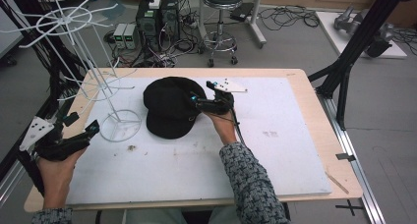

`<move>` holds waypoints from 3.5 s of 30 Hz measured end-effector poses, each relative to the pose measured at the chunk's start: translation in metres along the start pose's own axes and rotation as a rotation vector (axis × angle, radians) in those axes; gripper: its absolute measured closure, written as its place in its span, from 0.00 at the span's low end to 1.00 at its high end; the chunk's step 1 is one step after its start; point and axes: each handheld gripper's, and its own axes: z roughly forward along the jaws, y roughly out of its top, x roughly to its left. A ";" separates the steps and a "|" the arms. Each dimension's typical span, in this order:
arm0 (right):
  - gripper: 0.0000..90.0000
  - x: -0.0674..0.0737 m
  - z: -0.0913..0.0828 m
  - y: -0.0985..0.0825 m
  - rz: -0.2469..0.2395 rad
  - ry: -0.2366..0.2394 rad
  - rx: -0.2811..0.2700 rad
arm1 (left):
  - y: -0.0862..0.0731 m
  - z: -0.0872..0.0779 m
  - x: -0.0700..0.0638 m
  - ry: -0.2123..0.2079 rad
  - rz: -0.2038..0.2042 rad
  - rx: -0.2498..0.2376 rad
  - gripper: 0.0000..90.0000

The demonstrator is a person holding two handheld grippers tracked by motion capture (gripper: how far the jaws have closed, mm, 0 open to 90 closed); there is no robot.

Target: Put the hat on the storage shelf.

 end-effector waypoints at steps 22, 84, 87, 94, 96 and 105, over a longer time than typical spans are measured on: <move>0.52 0.002 0.045 -0.032 0.046 0.031 0.222 | -0.001 0.002 0.000 -0.005 -0.004 0.001 0.24; 0.98 0.026 -0.023 0.120 -0.096 0.085 -0.294 | 0.000 0.001 0.001 -0.010 -0.018 -0.010 0.24; 0.98 0.027 -0.026 0.130 -0.107 0.093 -0.309 | 0.000 0.000 0.002 -0.009 -0.021 -0.013 0.24; 0.98 0.027 -0.042 0.172 -0.131 0.087 -0.380 | 0.000 0.000 0.003 -0.007 -0.023 -0.012 0.24; 0.98 0.027 -0.045 0.177 -0.140 0.080 -0.389 | 0.000 0.000 0.003 -0.008 -0.023 -0.011 0.24; 0.98 0.035 -0.065 0.229 -0.179 0.084 -0.452 | -0.001 0.001 0.002 -0.009 -0.025 -0.010 0.24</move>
